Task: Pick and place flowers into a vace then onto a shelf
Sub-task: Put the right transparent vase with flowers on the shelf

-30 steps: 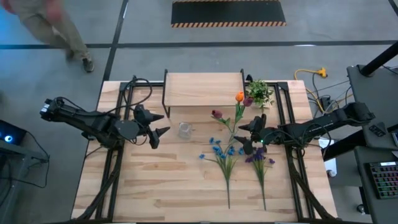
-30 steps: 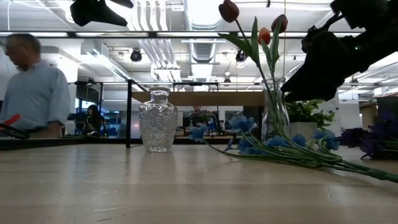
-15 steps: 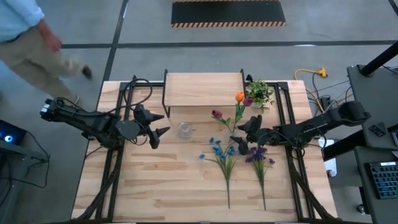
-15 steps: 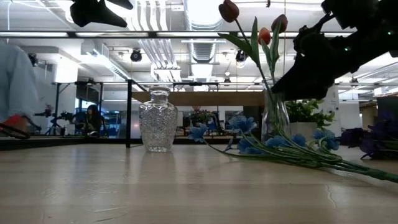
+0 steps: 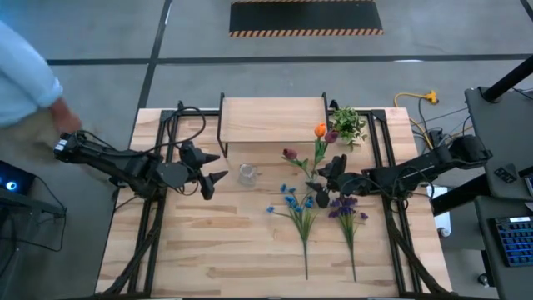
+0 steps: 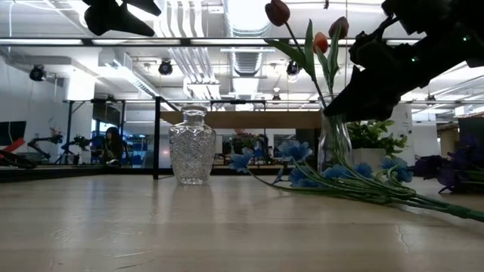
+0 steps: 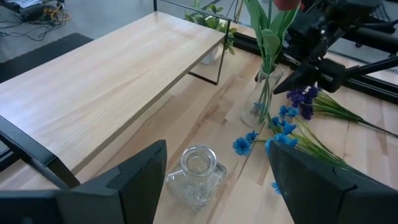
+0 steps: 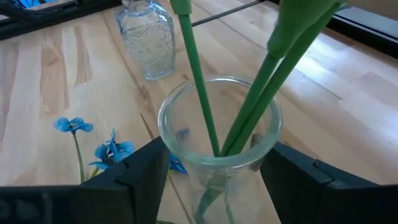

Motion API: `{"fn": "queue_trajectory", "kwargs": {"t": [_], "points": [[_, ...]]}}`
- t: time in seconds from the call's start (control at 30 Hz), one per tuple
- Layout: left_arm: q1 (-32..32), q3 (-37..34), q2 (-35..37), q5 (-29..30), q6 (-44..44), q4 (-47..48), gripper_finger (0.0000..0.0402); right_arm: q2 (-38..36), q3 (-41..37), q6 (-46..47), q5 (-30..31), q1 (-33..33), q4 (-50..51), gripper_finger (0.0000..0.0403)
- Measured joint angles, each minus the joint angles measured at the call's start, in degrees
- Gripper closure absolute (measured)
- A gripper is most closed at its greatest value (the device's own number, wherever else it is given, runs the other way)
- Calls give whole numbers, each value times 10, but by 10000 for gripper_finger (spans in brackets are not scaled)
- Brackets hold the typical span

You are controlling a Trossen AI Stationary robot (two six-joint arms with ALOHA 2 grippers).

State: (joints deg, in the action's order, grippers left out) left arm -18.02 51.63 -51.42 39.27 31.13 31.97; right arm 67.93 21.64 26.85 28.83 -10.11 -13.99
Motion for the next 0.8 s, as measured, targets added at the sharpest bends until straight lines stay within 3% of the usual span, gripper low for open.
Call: {"fn": "queue_trajectory", "kwargs": {"t": [0.4, 0.8], "points": [[0, -6, 0, -1, -2, 0, 135, -3, 0, -1, 14, 0, 0, 217], [0, -12, 0, 0, -1, 0, 135, -6, 1, -4, 13, 0, 1, 216]]}}
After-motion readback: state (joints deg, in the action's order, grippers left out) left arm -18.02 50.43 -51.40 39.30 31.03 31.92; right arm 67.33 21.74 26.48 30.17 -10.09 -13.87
